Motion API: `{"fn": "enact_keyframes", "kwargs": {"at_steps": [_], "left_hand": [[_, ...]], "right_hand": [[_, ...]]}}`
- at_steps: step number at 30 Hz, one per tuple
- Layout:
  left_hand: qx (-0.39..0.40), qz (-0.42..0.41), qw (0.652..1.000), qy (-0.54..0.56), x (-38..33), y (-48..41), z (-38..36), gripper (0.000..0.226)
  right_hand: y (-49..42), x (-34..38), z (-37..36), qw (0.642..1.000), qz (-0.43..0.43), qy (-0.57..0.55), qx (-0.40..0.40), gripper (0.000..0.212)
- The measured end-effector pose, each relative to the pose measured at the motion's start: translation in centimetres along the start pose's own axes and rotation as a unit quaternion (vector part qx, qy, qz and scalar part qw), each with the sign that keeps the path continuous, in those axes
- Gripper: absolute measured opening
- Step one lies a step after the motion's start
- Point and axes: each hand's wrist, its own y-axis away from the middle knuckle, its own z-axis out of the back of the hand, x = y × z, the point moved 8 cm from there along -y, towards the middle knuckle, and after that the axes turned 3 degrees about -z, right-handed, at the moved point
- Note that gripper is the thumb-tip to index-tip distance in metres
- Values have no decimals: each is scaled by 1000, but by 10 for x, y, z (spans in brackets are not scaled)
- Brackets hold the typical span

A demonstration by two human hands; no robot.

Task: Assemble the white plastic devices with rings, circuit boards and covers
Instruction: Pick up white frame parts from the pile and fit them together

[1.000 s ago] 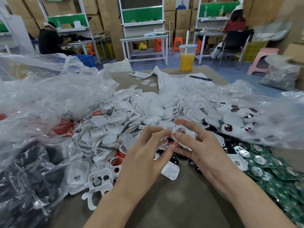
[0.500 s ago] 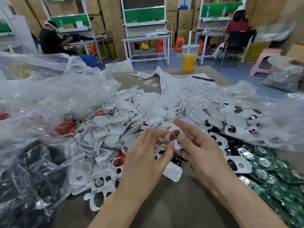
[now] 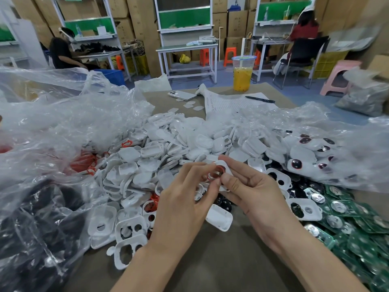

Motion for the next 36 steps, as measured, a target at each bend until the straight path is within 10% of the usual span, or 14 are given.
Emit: {"fn": "enact_keyframes", "kwargs": {"at_steps": [36], "left_hand": [[61,211,924,314,22,-1,-13,31]], "right_hand": [[1,1,1,999,-29,-19,-11,41]]}}
